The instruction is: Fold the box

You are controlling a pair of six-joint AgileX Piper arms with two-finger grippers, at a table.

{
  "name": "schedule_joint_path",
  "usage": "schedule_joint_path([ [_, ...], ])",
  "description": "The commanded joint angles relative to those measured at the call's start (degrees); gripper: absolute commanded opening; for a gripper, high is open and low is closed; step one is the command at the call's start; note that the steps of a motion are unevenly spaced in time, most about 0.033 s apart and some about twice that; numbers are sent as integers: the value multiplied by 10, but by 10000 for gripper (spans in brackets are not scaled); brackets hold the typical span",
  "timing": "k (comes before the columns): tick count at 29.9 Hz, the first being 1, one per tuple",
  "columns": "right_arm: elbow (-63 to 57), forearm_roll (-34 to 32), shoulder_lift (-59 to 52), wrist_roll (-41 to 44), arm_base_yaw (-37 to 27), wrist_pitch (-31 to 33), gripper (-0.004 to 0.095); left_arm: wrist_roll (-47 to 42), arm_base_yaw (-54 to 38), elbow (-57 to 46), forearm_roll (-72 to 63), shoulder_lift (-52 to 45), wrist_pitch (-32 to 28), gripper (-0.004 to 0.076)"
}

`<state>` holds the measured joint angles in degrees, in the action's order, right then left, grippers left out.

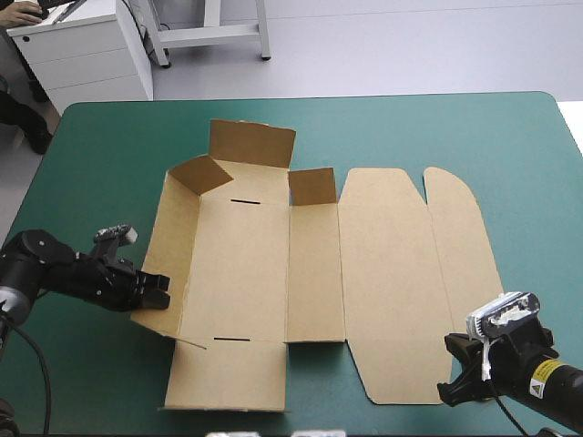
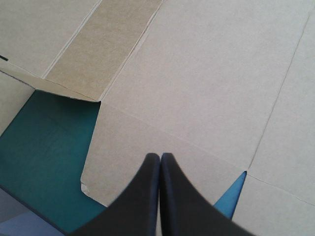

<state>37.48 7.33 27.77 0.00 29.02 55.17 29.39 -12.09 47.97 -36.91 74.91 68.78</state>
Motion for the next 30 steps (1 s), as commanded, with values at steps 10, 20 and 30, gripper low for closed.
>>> schedule_joint_path([
  [10, 13, 3, 3, 0, -1, -26, -20, -64, 183, 260, 337, 124, 48, -10],
  [20, 13, 5, 3, 0, -1, -25, -20, -59, 341, 306, 616, 157, -144, -10],
  [30, 13, 5, 3, 4, -1, -25, -20, -152, 483, 280, 849, 154, -215, -10],
])
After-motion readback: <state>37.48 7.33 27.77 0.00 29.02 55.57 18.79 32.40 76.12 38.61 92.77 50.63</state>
